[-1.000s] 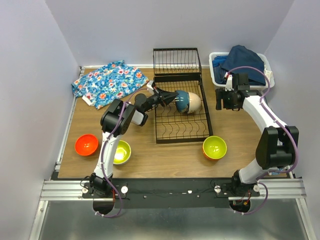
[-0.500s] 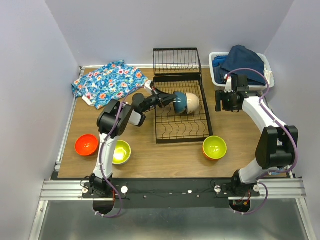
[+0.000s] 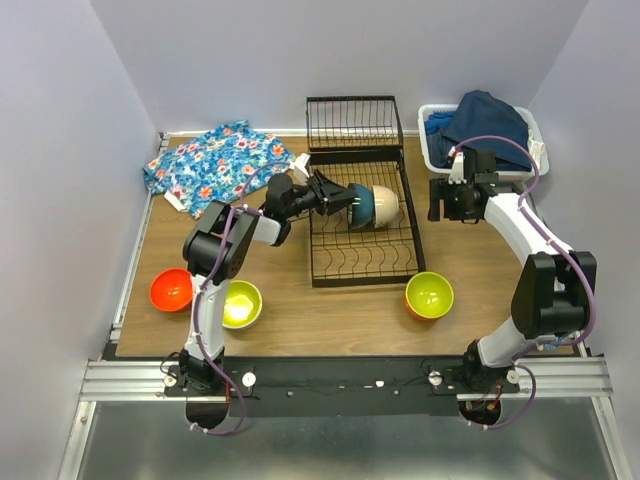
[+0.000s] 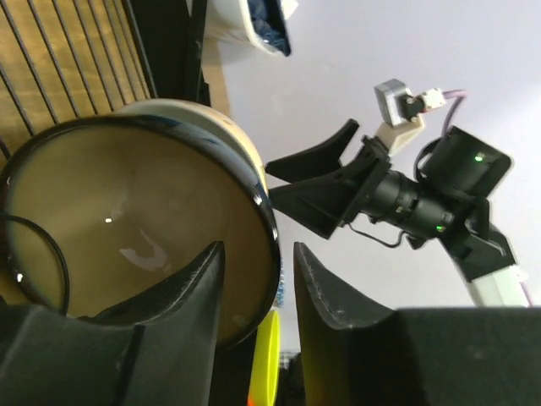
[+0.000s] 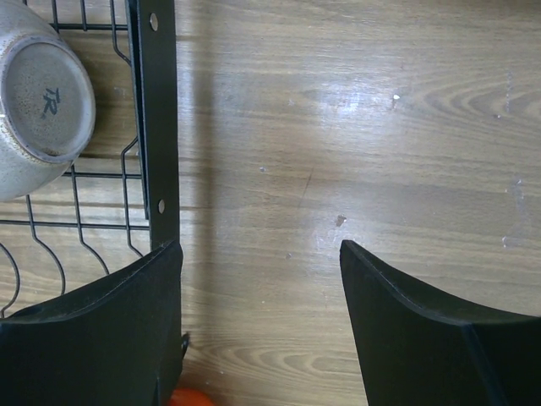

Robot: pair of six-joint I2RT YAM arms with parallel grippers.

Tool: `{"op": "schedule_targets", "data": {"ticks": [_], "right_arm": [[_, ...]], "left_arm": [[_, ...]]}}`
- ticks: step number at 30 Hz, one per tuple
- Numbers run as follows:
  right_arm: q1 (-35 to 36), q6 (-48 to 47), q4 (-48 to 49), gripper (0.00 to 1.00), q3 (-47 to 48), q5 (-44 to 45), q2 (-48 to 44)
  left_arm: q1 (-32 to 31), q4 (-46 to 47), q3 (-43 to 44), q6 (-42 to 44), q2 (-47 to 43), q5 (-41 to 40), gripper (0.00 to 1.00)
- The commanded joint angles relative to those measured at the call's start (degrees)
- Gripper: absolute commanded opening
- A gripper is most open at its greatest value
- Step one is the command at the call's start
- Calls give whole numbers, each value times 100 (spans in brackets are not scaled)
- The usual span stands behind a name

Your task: Load the bowls into the dish rack

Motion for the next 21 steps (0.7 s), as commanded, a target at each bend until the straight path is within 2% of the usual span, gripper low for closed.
{"op": "schedule_targets", "data": {"ticks": [1,8,12,13,14,16,18,21], "right_arm": [[25,230,127,83,44,-204,-56],[25,258,145,83,27,-239,-214],[25,267,154,83,-61,-265,-346],[25,284,145,83,-79,-274,-364],[33,293,128,83,-97,-274,-390],[33,302,110,83,-123,-291,-451],[25,310,101,83,-149,-283,-513],[25,328,92,83,-202,-335,-592]], "left_arm": [[8,-1421,189,1371,-633,172,51],[70,-3028,145,2699,-1248,172,54],[193,-3653,-39,3121,-1678,84,56],[280,-3794,-74,3114,-1758,40,61],[316,-3909,-188,3114,-1863,49,61],[404,-4329,-206,3490,-2223,31,61],[570,-5295,-224,3973,-2722,-188,61],[834,-6877,-198,5220,-3495,-469,61]]}}
